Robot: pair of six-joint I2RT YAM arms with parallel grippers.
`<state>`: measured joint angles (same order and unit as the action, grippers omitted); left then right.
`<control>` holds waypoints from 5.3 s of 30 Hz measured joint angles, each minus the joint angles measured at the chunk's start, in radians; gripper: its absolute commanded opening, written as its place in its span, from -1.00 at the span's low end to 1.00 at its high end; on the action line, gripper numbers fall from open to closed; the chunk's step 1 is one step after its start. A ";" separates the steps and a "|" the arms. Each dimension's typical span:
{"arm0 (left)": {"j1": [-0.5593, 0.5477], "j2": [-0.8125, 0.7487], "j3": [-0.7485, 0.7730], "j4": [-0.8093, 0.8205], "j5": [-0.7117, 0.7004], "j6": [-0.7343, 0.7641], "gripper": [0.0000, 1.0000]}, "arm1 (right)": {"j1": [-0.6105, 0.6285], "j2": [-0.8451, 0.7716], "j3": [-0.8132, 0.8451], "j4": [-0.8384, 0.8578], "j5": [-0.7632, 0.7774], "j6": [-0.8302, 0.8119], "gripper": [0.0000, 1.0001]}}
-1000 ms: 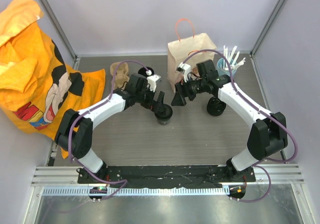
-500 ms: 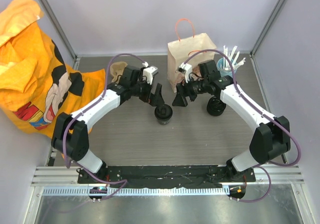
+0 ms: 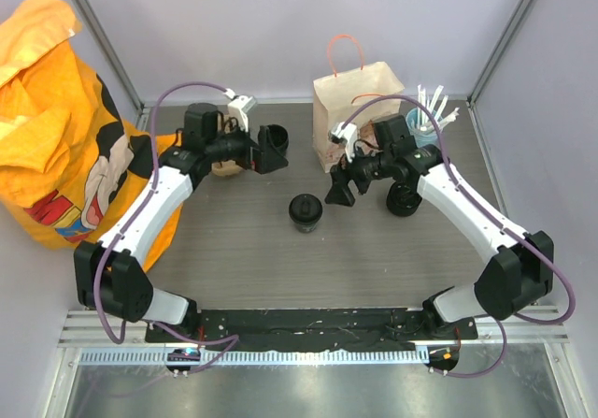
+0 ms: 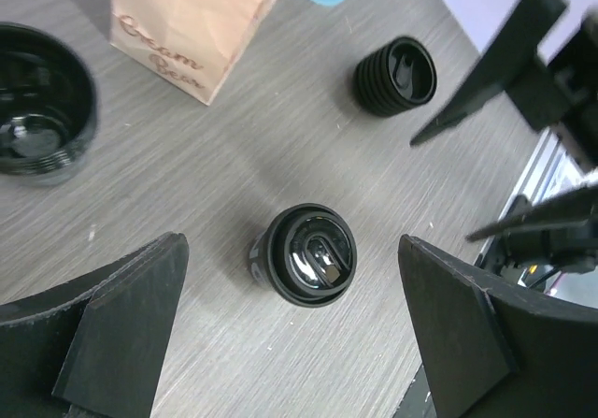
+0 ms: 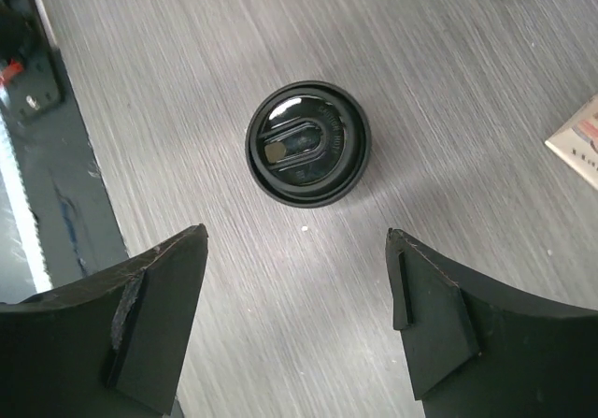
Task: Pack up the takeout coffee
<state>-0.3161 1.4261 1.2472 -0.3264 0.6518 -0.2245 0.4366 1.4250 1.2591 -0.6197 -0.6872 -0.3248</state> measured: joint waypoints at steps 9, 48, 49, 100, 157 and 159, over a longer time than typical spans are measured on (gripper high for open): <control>0.170 -0.086 0.000 -0.006 0.037 -0.035 0.99 | 0.220 -0.001 0.029 -0.074 0.155 -0.158 0.42; 0.454 -0.162 -0.179 0.103 0.172 -0.190 0.99 | 0.355 0.243 0.064 -0.020 0.298 -0.333 -0.43; 0.454 -0.162 -0.179 0.105 0.172 -0.191 0.99 | 0.357 0.243 0.064 -0.017 0.304 -0.333 -0.43; -0.019 0.600 0.949 -0.113 -0.034 -0.049 0.99 | 0.119 0.005 0.798 -0.177 0.652 -0.248 -0.98; -0.101 1.003 1.246 0.146 -0.083 0.272 -0.86 | -0.183 -0.156 0.631 -0.184 0.549 -0.140 -0.98; -0.101 1.003 1.248 0.150 -0.080 0.257 -0.92 | -0.183 -0.150 0.631 -0.186 0.545 -0.138 -0.98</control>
<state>-0.4171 2.4290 2.4950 -0.1764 0.5716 0.0330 0.2531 1.2747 1.8904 -0.8055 -0.1425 -0.4625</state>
